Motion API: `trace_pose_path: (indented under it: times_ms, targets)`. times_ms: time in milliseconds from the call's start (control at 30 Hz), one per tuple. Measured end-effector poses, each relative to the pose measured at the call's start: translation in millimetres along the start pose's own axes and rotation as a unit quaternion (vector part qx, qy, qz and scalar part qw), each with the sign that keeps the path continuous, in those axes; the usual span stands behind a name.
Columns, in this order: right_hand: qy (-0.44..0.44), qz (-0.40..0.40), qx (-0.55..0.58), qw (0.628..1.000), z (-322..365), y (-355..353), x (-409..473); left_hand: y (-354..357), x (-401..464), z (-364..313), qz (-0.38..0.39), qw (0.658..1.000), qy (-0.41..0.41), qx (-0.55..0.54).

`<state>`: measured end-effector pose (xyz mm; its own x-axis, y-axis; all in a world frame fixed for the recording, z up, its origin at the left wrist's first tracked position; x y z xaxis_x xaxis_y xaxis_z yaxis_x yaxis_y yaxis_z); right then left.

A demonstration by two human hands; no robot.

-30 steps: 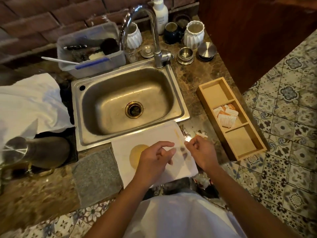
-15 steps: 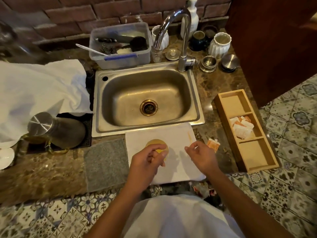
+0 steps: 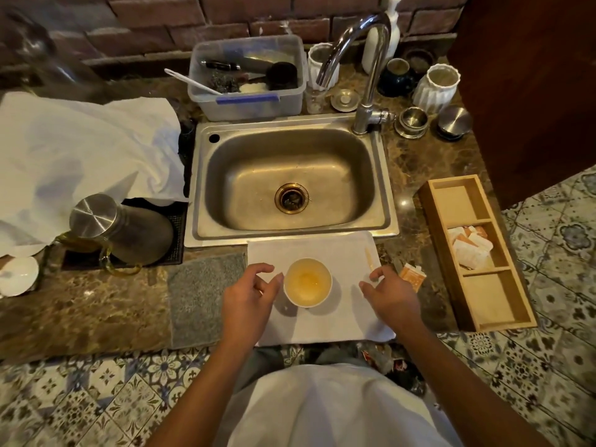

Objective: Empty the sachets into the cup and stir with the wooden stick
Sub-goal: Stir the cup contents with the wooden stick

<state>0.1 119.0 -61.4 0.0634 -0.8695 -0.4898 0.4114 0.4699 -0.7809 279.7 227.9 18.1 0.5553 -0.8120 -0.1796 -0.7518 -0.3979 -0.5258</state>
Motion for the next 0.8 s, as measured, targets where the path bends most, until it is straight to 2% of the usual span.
trace_pose_path:
  times_ms: [167, 367, 800]
  targets:
    - [0.003, -0.012, -0.019, 1.0, -8.8, 6.8, 1.0, 4.0, 0.9, 5.7, 0.021, 0.999, -0.03, 0.001]
    - [0.034, -0.021, -0.026, 0.999, -12.7, 9.2, -0.7, 10.0, -0.2, 4.3, 0.05, 0.999, -0.009, 0.008]
    - [0.055, -0.038, -0.073, 0.995, -14.2, 4.0, -1.9, 17.0, 4.1, 8.5, 0.114, 0.992, -0.052, -0.024]
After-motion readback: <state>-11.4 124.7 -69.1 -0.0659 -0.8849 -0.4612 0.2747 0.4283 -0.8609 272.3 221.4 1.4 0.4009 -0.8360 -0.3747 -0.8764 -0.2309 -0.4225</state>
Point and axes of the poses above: each hand's wrist, its own x-axis towards the middle knuckle, its own y-axis out of the palm, z = x × y, the point moved 5 cm from there along x, towards the middle knuckle, and after that the axes turned 6 degrees about -x, right-handed, at the moved point
